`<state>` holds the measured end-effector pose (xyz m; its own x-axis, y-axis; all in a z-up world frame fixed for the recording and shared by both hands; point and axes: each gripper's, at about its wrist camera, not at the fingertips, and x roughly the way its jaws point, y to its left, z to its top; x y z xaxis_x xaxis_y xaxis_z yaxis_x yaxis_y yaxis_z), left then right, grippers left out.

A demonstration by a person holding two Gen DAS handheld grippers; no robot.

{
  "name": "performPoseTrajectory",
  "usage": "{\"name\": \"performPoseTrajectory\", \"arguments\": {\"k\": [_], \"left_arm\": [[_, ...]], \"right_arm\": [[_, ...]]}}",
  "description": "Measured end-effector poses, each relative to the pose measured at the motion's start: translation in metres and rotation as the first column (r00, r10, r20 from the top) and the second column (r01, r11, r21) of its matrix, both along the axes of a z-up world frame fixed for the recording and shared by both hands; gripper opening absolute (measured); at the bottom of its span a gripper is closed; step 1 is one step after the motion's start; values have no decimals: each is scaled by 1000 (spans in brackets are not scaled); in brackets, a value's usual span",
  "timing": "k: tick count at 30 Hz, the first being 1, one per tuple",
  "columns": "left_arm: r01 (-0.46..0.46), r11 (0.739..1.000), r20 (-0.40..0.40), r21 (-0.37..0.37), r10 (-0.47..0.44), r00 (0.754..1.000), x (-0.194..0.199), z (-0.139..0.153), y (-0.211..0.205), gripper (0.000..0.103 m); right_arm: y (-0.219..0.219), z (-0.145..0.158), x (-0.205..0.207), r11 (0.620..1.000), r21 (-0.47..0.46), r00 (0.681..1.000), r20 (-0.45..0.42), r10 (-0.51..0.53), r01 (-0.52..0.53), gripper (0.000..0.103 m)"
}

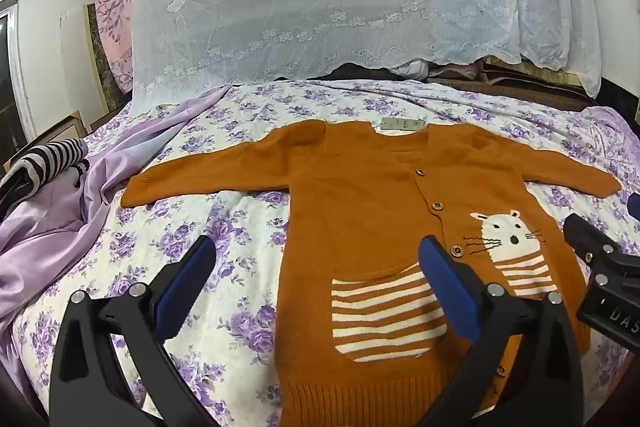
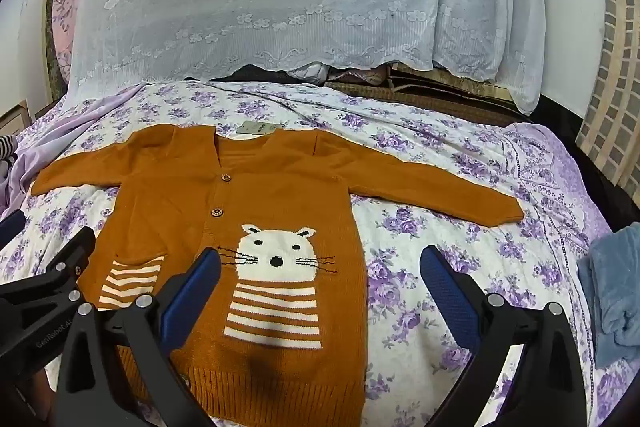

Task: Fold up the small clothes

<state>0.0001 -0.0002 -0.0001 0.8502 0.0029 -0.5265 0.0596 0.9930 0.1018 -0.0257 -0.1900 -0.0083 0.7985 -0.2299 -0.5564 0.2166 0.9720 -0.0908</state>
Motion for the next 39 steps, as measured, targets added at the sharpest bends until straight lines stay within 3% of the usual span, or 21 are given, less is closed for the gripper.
{"name": "performPoseTrajectory", "arguments": {"k": [21, 31, 39], "left_arm": [[-4, 1000, 4, 9, 4, 1000, 1, -1, -1, 99], [2, 1000, -33, 26, -1, 999, 6, -13, -3, 99], [-1, 1000, -47, 25, 2, 999, 9, -16, -3, 99]], "right_arm": [[-5, 2, -1, 1000, 6, 1000, -3, -2, 2, 100], [-2, -9, 7, 999, 37, 998, -57, 23, -21, 100], [-6, -7, 4, 998, 54, 999, -45, 19, -17, 100]]}}
